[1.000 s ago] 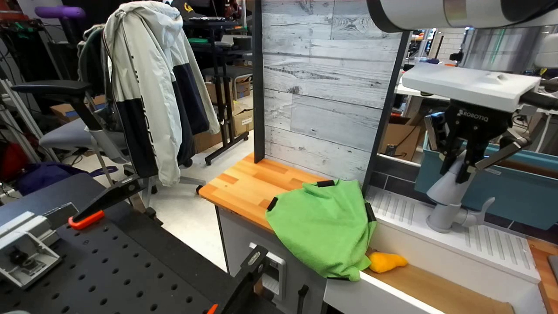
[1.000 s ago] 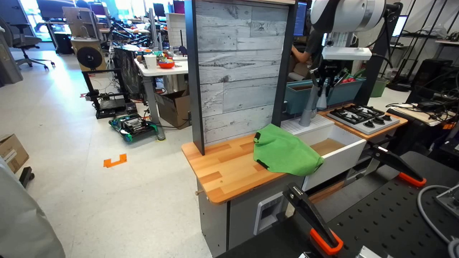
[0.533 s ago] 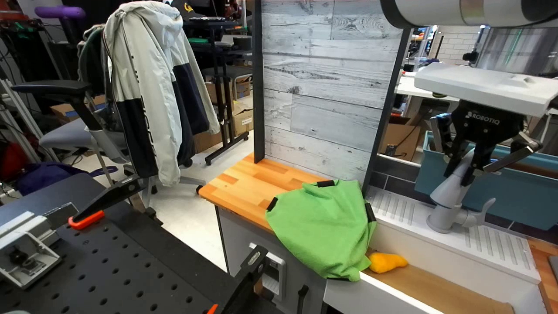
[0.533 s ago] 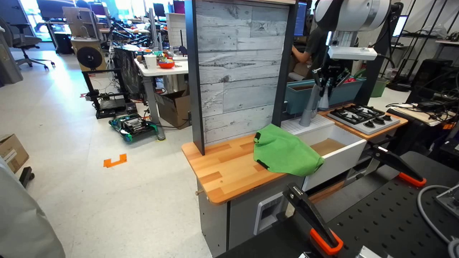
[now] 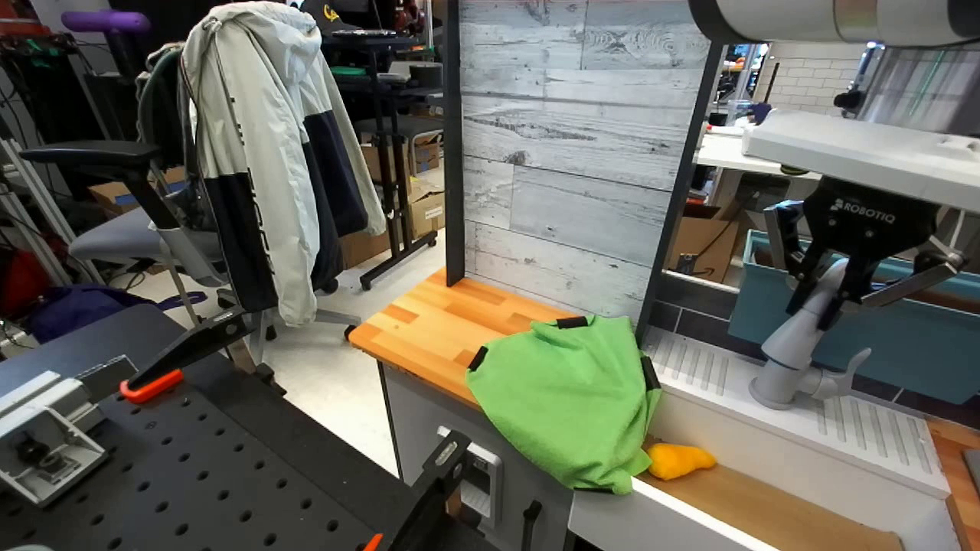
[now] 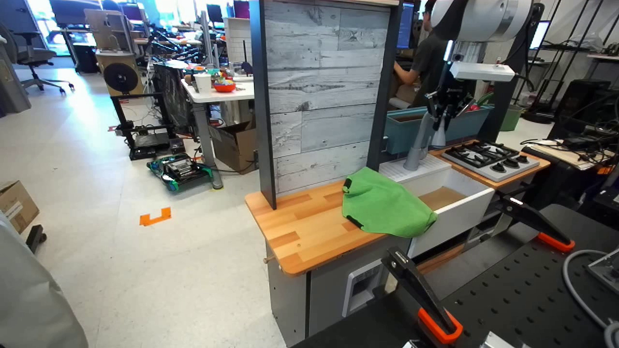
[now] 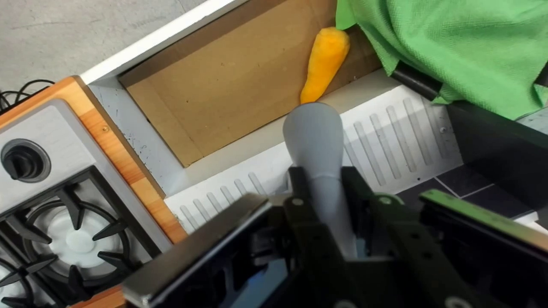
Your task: Turn the tap nozzle to the right
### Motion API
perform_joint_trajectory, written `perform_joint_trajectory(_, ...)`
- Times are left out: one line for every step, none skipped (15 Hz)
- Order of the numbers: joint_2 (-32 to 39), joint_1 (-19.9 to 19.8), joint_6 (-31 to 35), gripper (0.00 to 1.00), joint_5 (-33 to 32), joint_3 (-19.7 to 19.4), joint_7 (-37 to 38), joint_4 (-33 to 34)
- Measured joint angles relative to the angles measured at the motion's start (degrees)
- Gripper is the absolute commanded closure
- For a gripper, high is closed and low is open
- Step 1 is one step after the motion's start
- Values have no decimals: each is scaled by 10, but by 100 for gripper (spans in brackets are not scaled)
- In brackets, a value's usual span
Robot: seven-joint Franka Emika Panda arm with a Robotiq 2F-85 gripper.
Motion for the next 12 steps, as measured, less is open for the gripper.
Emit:
perform_joint_trajectory(0, -1, 0, 94, 0, 0, -4, 0)
perform_joint_trajectory(0, -1, 0, 94, 0, 0, -6, 0)
perform_joint_trajectory(0, -1, 0, 94, 0, 0, -9, 0)
perform_joint_trajectory(0, -2, 0, 94, 0, 0, -10, 0)
perform_joint_trajectory(0, -2, 0, 94, 0, 0, -12, 0)
perform_joint_trajectory(0, -2, 0, 94, 0, 0, -13, 0)
perform_joint_trajectory(0, -2, 0, 94, 0, 0, -14, 0)
perform_joint_trajectory(0, -3, 0, 94, 0, 0, -15, 0)
perform_joint_trajectory(0, -3, 0, 94, 0, 0, -16, 0)
perform_joint_trajectory(0, -3, 0, 94, 0, 0, -16, 1)
perform_joint_trajectory(0, -3, 0, 94, 0, 0, -17, 1)
perform_joint_trajectory(0, -3, 0, 94, 0, 0, -17, 1)
